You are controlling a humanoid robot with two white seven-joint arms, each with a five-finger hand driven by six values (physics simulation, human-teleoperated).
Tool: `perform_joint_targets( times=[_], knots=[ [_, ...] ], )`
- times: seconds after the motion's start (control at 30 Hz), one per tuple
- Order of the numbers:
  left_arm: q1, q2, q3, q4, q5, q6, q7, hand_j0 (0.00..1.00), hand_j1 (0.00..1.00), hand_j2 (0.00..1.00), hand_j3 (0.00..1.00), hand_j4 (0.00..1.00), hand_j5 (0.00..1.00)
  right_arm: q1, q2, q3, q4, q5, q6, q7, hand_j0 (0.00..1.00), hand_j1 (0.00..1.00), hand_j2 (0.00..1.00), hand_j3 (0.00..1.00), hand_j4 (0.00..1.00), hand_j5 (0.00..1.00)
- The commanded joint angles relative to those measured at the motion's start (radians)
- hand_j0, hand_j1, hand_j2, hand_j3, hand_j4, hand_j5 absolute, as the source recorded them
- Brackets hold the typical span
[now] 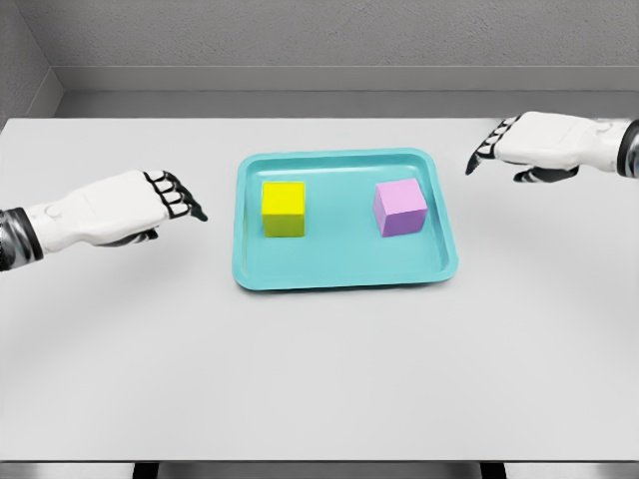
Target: Push two cubes
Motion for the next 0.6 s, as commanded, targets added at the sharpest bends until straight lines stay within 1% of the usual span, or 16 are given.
perform_joint_targets(
  times=[0.0, 0.03, 0.07, 0.13, 0.2, 0.3, 0.4, 0.5, 0.57],
  knots=[
    [0.000, -0.020, -0.008, 0.026, 0.006, 0.001, -0.019, 0.78, 0.78, 0.78, 0.78, 0.78, 0.78, 0.002, 0.008, 0.025, 0.039, -0.001, 0.003, 0.000, 0.59, 0.59, 0.59, 0.59, 0.59, 0.59],
    [-0.009, -0.027, -0.016, 0.035, 0.006, 0.001, -0.020, 0.78, 0.78, 0.78, 0.78, 0.78, 0.78, 0.009, 0.040, 0.027, 0.052, 0.001, 0.003, 0.000, 0.57, 0.57, 0.57, 0.57, 0.57, 0.57],
    [-0.032, -0.027, -0.036, 0.047, 0.006, 0.001, -0.020, 0.78, 0.78, 0.78, 0.78, 0.78, 0.78, 0.008, 0.046, 0.025, 0.050, -0.004, 0.003, 0.000, 0.53, 0.53, 0.53, 0.53, 0.53, 0.53],
    [-0.058, -0.028, -0.051, 0.062, 0.006, 0.001, -0.020, 0.78, 0.78, 0.78, 0.78, 0.78, 0.78, 0.006, 0.062, 0.025, 0.049, 0.001, 0.003, 0.000, 0.53, 0.53, 0.53, 0.53, 0.53, 0.53],
    [-0.067, -0.046, -0.052, 0.075, 0.006, 0.001, -0.020, 0.78, 0.78, 0.78, 0.78, 0.78, 0.78, 0.008, 0.063, 0.025, 0.047, 0.001, 0.003, 0.000, 0.54, 0.54, 0.54, 0.54, 0.54, 0.54],
    [-0.097, -0.050, -0.080, 0.096, 0.006, 0.001, -0.020, 0.78, 0.78, 0.78, 0.78, 0.78, 0.78, 0.012, 0.066, 0.025, 0.046, 0.002, 0.003, 0.000, 0.54, 0.54, 0.54, 0.54, 0.54, 0.54],
    [-0.098, -0.053, -0.082, 0.099, 0.004, 0.001, -0.020, 0.78, 0.78, 0.78, 0.78, 0.78, 0.78, 0.015, 0.069, 0.025, 0.046, 0.002, 0.003, 0.000, 0.54, 0.54, 0.54, 0.54, 0.54, 0.54],
    [-0.112, -0.065, -0.088, 0.115, 0.004, 0.001, -0.022, 0.78, 0.78, 0.78, 0.78, 0.78, 0.78, 0.032, 0.080, 0.013, 0.038, -0.001, 0.003, 0.000, 0.54, 0.54, 0.54, 0.54, 0.54, 0.54],
    [-0.118, -0.077, -0.088, 0.119, 0.004, 0.001, -0.028, 0.78, 0.78, 0.78, 0.78, 0.78, 0.78, 0.040, 0.085, 0.008, 0.010, -0.001, 0.003, 0.000, 0.54, 0.54, 0.54, 0.54, 0.54, 0.54]
  ],
)
